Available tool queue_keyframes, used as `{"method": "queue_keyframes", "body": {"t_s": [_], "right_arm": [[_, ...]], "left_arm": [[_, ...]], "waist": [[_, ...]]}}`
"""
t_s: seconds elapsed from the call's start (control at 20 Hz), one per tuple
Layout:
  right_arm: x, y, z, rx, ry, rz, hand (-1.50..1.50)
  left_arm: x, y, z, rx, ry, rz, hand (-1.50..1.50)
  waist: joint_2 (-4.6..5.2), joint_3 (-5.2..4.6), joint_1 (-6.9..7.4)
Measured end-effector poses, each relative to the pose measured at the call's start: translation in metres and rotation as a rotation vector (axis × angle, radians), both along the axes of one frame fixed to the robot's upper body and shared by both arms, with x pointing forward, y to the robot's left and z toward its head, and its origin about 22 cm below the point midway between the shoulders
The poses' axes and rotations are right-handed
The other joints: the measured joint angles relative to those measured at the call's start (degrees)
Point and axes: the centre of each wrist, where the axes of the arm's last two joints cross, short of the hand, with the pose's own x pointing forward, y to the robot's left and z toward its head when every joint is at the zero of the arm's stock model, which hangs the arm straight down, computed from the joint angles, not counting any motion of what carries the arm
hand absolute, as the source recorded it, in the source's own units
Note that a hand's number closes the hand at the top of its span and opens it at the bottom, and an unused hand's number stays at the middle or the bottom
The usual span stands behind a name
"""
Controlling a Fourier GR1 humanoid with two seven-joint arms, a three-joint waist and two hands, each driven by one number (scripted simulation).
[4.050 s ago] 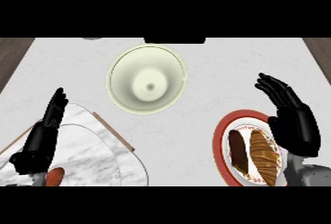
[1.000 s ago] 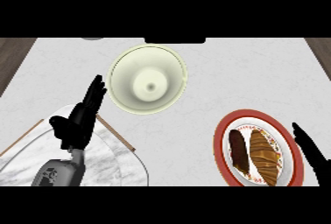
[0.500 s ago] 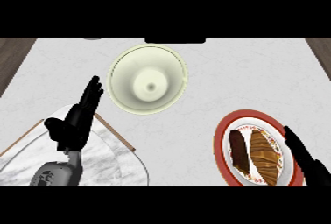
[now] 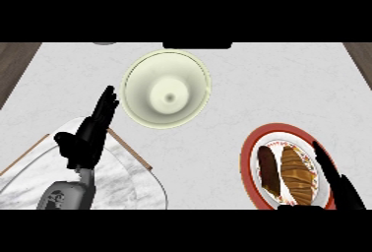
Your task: Pick the croissant from the plate and place it in the bowl
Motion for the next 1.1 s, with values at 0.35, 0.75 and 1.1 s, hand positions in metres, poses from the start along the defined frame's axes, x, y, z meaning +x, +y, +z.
{"method": "queue_keyframes", "body": {"t_s": [0.35, 0.75, 1.1], "right_arm": [[0.005, 0.001, -0.015, -0.098, 0.059, -0.002, -1.5], [0.014, -0.004, -0.024, -0.178, 0.053, 0.133, 1.5], [0.016, 0.008, -0.023, -0.207, 0.005, 0.214, 1.5]], "left_arm": [[0.0, -0.002, 0.001, 0.002, -0.005, 0.002, 0.0], [0.003, -0.006, 0.002, -0.002, 0.002, 0.003, 0.0], [0.002, -0.003, 0.001, -0.004, -0.002, 0.005, 0.0]], "waist": [[-0.01, -0.04, -0.01], [-0.31, -0.63, -0.15], [-0.52, -0.96, -0.21]]}}
